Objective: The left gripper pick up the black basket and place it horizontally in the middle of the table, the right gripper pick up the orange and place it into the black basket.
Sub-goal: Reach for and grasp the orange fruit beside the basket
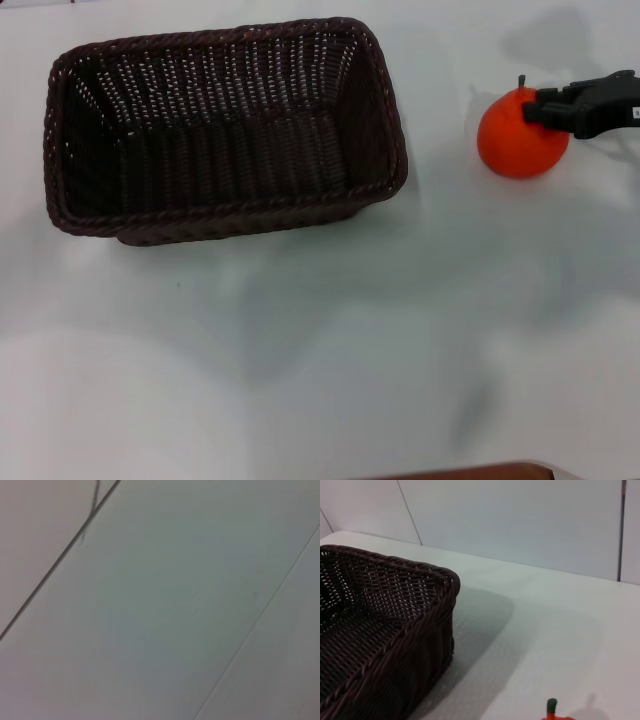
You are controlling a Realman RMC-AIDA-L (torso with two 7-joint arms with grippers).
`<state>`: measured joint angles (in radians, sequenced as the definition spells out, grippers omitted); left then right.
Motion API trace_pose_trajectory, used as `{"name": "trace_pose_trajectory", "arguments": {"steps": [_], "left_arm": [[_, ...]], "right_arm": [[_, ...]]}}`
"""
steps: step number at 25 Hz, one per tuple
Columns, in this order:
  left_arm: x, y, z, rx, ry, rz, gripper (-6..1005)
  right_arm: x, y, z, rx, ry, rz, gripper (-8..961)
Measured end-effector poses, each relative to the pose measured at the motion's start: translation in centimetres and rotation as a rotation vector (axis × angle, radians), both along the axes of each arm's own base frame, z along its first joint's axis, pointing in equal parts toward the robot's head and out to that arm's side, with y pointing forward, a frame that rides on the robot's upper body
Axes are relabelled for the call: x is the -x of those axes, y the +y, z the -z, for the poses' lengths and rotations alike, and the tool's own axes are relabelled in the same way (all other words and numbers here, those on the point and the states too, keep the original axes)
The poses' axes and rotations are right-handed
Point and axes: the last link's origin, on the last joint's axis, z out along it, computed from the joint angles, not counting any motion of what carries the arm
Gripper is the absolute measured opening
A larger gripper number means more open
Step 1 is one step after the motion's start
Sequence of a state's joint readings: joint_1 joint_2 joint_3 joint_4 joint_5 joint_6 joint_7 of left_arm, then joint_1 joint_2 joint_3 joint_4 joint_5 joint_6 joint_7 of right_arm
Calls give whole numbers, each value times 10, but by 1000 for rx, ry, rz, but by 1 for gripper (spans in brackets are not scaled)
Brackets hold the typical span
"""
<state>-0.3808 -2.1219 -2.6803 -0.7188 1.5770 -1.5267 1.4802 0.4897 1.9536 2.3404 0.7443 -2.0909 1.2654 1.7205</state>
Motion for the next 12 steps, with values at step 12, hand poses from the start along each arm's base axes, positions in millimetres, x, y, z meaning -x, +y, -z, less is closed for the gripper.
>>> {"name": "trace_pose_trajectory", "arguments": {"steps": [12], "left_arm": [[0, 1, -1, 1, 6, 1, 745]], "right_arm": [[3, 3, 8, -7, -10, -21, 85]]}}
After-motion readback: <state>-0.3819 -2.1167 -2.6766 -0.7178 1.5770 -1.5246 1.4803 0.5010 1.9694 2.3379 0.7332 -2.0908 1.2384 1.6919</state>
